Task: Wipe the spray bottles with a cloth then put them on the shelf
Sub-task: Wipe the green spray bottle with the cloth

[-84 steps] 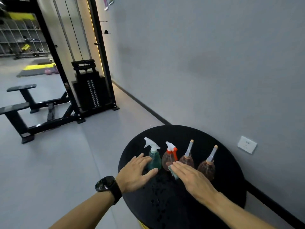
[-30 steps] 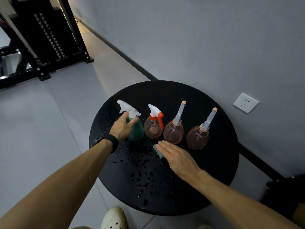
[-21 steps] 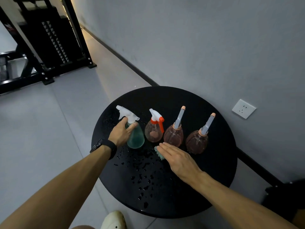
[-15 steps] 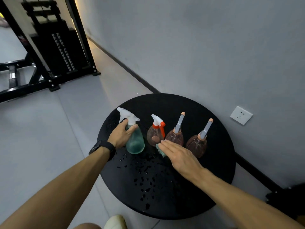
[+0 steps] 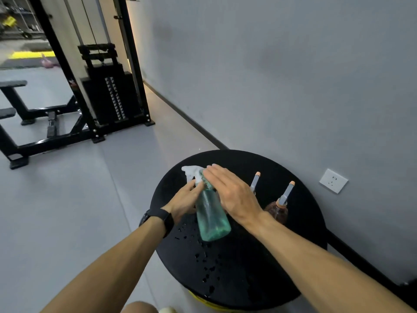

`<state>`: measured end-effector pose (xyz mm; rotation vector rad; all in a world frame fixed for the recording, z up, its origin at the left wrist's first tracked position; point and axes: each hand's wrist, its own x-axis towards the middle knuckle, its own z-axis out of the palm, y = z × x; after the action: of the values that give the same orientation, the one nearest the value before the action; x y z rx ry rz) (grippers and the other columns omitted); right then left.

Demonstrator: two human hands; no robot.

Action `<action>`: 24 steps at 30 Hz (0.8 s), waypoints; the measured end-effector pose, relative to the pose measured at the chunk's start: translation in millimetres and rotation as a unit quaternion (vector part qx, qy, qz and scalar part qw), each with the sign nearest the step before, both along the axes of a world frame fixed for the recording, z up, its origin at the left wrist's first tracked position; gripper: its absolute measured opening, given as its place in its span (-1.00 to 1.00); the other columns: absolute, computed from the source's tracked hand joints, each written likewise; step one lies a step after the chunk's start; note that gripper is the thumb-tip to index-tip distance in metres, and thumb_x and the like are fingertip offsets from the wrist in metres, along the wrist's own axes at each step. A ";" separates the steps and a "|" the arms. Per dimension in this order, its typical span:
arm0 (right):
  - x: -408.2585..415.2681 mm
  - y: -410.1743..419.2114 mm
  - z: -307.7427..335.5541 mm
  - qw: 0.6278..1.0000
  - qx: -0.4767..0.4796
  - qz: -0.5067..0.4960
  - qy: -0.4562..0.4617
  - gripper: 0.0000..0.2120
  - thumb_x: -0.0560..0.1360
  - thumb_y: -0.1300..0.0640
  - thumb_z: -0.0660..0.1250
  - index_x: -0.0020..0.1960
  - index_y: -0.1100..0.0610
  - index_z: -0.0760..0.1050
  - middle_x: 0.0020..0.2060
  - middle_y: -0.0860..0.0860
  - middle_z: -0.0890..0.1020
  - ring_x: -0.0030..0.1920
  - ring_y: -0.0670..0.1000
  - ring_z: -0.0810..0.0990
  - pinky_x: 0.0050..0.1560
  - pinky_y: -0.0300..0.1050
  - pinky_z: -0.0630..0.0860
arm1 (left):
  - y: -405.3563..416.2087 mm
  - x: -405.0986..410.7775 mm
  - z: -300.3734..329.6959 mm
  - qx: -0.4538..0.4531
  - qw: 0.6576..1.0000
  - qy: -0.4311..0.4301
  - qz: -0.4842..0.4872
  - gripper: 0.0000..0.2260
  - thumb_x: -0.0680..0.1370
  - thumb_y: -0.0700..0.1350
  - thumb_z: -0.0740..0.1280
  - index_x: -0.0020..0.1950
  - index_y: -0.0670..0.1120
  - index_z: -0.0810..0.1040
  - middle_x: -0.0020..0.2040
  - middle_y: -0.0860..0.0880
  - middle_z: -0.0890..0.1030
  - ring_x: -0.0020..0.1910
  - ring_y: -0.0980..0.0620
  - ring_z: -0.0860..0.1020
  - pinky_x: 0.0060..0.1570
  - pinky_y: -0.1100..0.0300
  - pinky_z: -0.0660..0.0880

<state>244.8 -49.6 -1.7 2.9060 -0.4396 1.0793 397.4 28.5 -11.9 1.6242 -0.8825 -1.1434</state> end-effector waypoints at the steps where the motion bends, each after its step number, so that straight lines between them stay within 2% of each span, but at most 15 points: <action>1: 4.3 3.6 -5.3 1.000 -0.002 0.004 -0.001 -0.57 0.49 0.40 0.29 0.36 0.28 0.46 0.30 0.17 0.55 0.34 0.14 0.50 0.35 0.04 0.44 | 1.0 -3.2 1.6 -0.007 1.000 0.024 -0.009 -0.64 0.58 0.26 0.22 0.35 0.23 0.48 0.26 0.11 0.62 0.26 0.04 0.58 0.26 -0.15 0.54; 4: 12.5 17.1 -25.1 0.998 0.063 0.003 0.028 -0.48 0.50 0.42 0.28 0.44 0.25 0.35 0.42 0.13 0.42 0.46 0.06 0.34 0.45 0.00 0.30 | 5.7 -12.3 8.2 -0.013 0.994 0.111 -0.018 -0.66 0.59 0.18 0.22 0.28 0.12 0.59 0.21 0.00 0.67 0.18 -0.02 0.63 0.23 -0.17 0.56; 8: 14.3 31.2 -24.7 0.983 0.163 0.016 0.081 -0.49 0.60 0.12 0.01 0.55 0.15 0.16 0.55 0.00 0.16 0.55 -0.17 -0.01 0.55 -0.18 -0.09 | 12.5 -14.2 4.5 -0.008 0.972 0.232 0.028 -0.57 0.67 0.22 0.16 0.20 -0.03 0.67 0.22 -0.08 0.68 0.22 -0.08 0.63 0.13 -0.05 0.57; 12: 9.9 39.7 -10.4 0.972 0.209 0.014 0.106 -0.46 0.62 -0.08 -0.05 0.57 0.05 0.10 0.56 -0.11 0.08 0.54 -0.25 -0.12 0.56 -0.12 -0.13 | 12.5 -17.4 3.5 -0.045 0.949 0.310 0.041 -0.60 0.69 0.12 0.17 0.06 -0.10 0.71 0.11 -0.13 0.69 0.10 -0.06 0.67 0.13 0.04 0.54; 17: 1.8 49.6 -17.6 0.971 0.184 -0.035 0.149 -0.46 0.63 -0.20 -0.15 0.56 -0.07 0.12 0.55 -0.23 -0.03 0.53 -0.19 -0.28 0.53 -0.05 -0.23 | 13.0 -19.4 -2.3 -0.060 0.909 0.408 0.067 -0.49 0.68 0.14 0.12 -0.01 -0.17 0.73 0.07 -0.18 0.69 0.06 -0.12 0.68 0.21 -0.02 0.48; 21: -4.7 55.4 -37.7 0.968 0.211 -0.043 0.129 -0.44 0.62 -0.20 -0.24 0.56 -0.06 0.05 0.56 -0.23 -0.05 0.54 -0.20 -0.25 0.55 -0.07 -0.16 | 15.1 -26.1 -15.6 -0.051 0.910 0.406 0.069 -0.52 0.66 0.10 0.13 0.00 -0.20 0.73 0.09 -0.23 0.69 0.09 -0.16 0.67 0.21 -0.04 0.48; 24: -5.8 57.5 -51.6 0.959 0.270 -0.047 0.075 -0.49 0.64 -0.15 -0.17 0.55 -0.05 0.10 0.55 -0.22 0.04 0.54 -0.24 -0.15 0.56 -0.11 -0.08 | 14.9 -33.0 -27.6 -0.037 0.917 0.388 0.085 -0.54 0.65 0.09 0.16 0.08 -0.23 0.69 0.18 -0.29 0.65 0.20 -0.22 0.63 0.30 -0.07 0.48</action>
<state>239.0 7.9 -53.3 3.3423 -0.9950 0.8190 364.4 43.4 -39.5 1.0056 -0.2505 -1.4442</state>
